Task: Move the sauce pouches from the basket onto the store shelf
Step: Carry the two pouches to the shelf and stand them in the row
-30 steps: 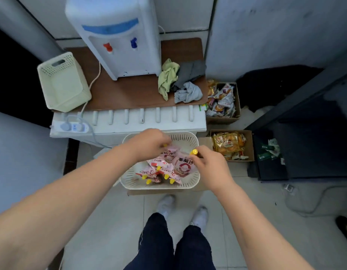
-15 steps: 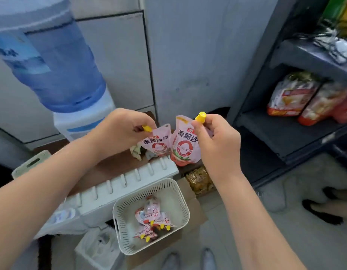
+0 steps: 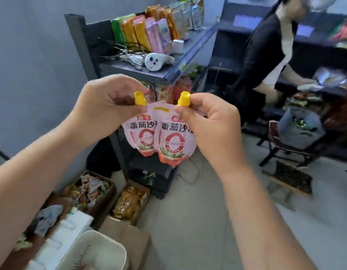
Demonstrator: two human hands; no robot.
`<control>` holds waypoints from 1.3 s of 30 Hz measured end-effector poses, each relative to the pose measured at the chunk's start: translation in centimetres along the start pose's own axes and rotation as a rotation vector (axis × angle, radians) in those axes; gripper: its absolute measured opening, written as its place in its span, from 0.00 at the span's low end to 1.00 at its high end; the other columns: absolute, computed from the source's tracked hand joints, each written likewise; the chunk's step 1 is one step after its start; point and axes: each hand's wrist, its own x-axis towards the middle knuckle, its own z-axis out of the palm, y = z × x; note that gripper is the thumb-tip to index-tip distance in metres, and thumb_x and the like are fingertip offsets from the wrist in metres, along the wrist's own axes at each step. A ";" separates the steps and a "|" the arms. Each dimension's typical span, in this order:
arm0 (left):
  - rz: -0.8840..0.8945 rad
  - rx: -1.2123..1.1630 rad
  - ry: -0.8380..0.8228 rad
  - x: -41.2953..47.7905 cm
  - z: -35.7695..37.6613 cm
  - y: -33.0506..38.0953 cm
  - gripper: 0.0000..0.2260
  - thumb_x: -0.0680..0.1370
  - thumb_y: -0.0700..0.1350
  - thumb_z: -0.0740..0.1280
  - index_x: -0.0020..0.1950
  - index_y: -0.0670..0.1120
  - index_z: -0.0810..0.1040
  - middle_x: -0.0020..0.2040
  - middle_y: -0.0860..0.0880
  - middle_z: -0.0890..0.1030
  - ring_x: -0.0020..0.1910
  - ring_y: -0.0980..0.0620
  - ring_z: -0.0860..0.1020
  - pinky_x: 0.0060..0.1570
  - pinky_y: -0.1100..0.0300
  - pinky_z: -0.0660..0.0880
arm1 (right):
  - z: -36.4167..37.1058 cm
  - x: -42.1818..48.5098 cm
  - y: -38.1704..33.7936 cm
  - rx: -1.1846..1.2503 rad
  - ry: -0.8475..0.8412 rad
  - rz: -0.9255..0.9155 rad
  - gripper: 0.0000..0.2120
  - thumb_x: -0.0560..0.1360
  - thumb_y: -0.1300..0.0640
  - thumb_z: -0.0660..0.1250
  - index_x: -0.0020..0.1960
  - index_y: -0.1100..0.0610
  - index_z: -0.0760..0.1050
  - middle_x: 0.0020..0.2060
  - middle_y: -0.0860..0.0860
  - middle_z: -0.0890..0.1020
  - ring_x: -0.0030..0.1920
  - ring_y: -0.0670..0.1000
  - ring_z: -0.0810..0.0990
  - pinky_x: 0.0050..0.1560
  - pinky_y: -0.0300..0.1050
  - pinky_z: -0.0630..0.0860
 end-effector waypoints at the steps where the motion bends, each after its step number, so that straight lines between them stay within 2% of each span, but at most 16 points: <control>1: -0.010 -0.058 -0.023 1.5 2.1 0.8 0.14 0.70 0.31 0.77 0.53 0.43 0.83 0.43 0.39 0.86 0.39 0.43 0.84 0.48 0.50 0.82 | -2.5 0.4 0.0 -0.030 0.035 0.001 0.06 0.74 0.60 0.77 0.50 0.53 0.85 0.43 0.45 0.88 0.45 0.42 0.86 0.49 0.40 0.83; 3: -0.020 -0.159 -0.081 4.1 6.2 2.2 0.15 0.69 0.31 0.78 0.49 0.46 0.83 0.43 0.44 0.87 0.39 0.51 0.84 0.47 0.55 0.82 | -7.3 0.7 0.0 -0.100 0.076 0.006 0.06 0.74 0.59 0.77 0.50 0.55 0.86 0.42 0.46 0.88 0.44 0.42 0.87 0.49 0.39 0.83; 5: 0.010 -0.235 -0.133 6.6 10.5 4.1 0.14 0.68 0.31 0.78 0.47 0.47 0.83 0.42 0.48 0.88 0.40 0.53 0.85 0.46 0.58 0.82 | -12.2 0.7 -0.1 -0.129 0.112 0.020 0.06 0.73 0.59 0.78 0.49 0.53 0.86 0.41 0.45 0.88 0.43 0.40 0.87 0.46 0.35 0.81; 9: 0.095 -0.309 -0.260 10.9 20.0 9.6 0.14 0.69 0.31 0.77 0.50 0.45 0.84 0.44 0.47 0.88 0.43 0.49 0.86 0.50 0.50 0.84 | -21.9 0.1 -0.2 -0.209 0.242 0.018 0.10 0.73 0.58 0.78 0.46 0.44 0.83 0.40 0.38 0.88 0.42 0.38 0.86 0.43 0.31 0.80; 13: 0.209 -0.343 -0.393 13.6 29.4 14.9 0.14 0.70 0.33 0.77 0.54 0.42 0.84 0.46 0.45 0.88 0.45 0.46 0.87 0.50 0.48 0.84 | -31.7 -1.7 0.1 -0.304 0.415 0.032 0.06 0.73 0.59 0.78 0.49 0.53 0.85 0.40 0.42 0.88 0.41 0.38 0.86 0.43 0.30 0.79; 16: 0.272 -0.393 -0.461 14.9 36.6 18.3 0.14 0.68 0.38 0.79 0.53 0.45 0.85 0.46 0.47 0.88 0.46 0.46 0.87 0.51 0.51 0.84 | -38.3 -3.1 -0.1 -0.451 0.510 0.046 0.06 0.73 0.57 0.78 0.50 0.54 0.85 0.41 0.43 0.87 0.42 0.38 0.86 0.45 0.33 0.81; 18: 0.310 -0.439 -0.531 15.4 41.8 20.3 0.14 0.68 0.37 0.78 0.53 0.46 0.85 0.46 0.49 0.88 0.46 0.48 0.87 0.51 0.53 0.84 | -42.5 -4.3 0.0 -0.538 0.551 0.076 0.06 0.73 0.57 0.78 0.49 0.55 0.85 0.41 0.44 0.88 0.42 0.39 0.86 0.46 0.37 0.83; 20: 0.340 -0.491 -0.597 15.8 46.7 22.1 0.15 0.69 0.36 0.78 0.55 0.44 0.84 0.47 0.48 0.88 0.47 0.47 0.87 0.52 0.51 0.84 | -46.5 -5.4 0.0 -0.607 0.594 0.115 0.05 0.73 0.58 0.78 0.49 0.56 0.85 0.41 0.45 0.88 0.42 0.39 0.87 0.47 0.40 0.84; 23: 0.413 -0.552 -0.709 16.2 53.6 25.1 0.15 0.70 0.40 0.78 0.55 0.47 0.85 0.46 0.48 0.88 0.48 0.46 0.87 0.52 0.50 0.84 | -51.6 -7.1 -0.1 -0.643 0.704 0.183 0.04 0.73 0.58 0.78 0.47 0.54 0.85 0.40 0.45 0.88 0.42 0.39 0.87 0.47 0.40 0.84; 26: 0.452 -0.637 -0.780 16.7 59.9 27.7 0.15 0.70 0.37 0.78 0.56 0.45 0.84 0.46 0.49 0.88 0.45 0.51 0.87 0.50 0.55 0.84 | -56.1 -8.6 0.4 -0.675 0.804 0.251 0.03 0.73 0.57 0.78 0.46 0.54 0.85 0.38 0.45 0.88 0.41 0.40 0.87 0.46 0.45 0.85; 29: 0.501 -0.696 -0.850 17.4 66.0 30.1 0.15 0.71 0.35 0.77 0.58 0.42 0.84 0.46 0.44 0.87 0.46 0.46 0.86 0.49 0.52 0.84 | -60.4 -9.5 1.4 -0.705 0.901 0.301 0.03 0.73 0.57 0.78 0.46 0.55 0.85 0.39 0.46 0.89 0.40 0.41 0.87 0.47 0.48 0.86; 33: 0.619 -0.734 -0.952 19.1 73.1 33.6 0.15 0.72 0.35 0.77 0.58 0.41 0.84 0.47 0.42 0.87 0.45 0.42 0.86 0.50 0.50 0.84 | -65.4 -10.0 2.8 -0.772 1.015 0.339 0.04 0.73 0.57 0.78 0.43 0.54 0.83 0.39 0.43 0.88 0.41 0.39 0.86 0.45 0.43 0.85; 36: 0.671 -0.790 -1.021 20.6 77.9 36.3 0.14 0.73 0.34 0.76 0.58 0.39 0.83 0.47 0.42 0.87 0.46 0.44 0.86 0.50 0.52 0.84 | -69.1 -10.1 3.4 -0.829 1.118 0.345 0.04 0.73 0.57 0.78 0.42 0.52 0.83 0.39 0.42 0.88 0.41 0.38 0.86 0.46 0.41 0.83; 39: 0.655 -0.854 -1.088 22.3 83.3 39.2 0.13 0.73 0.33 0.75 0.57 0.40 0.83 0.45 0.44 0.87 0.45 0.45 0.86 0.49 0.52 0.84 | -73.3 -9.9 3.7 -0.851 1.251 0.353 0.04 0.74 0.57 0.78 0.44 0.55 0.83 0.40 0.43 0.88 0.42 0.42 0.86 0.50 0.49 0.85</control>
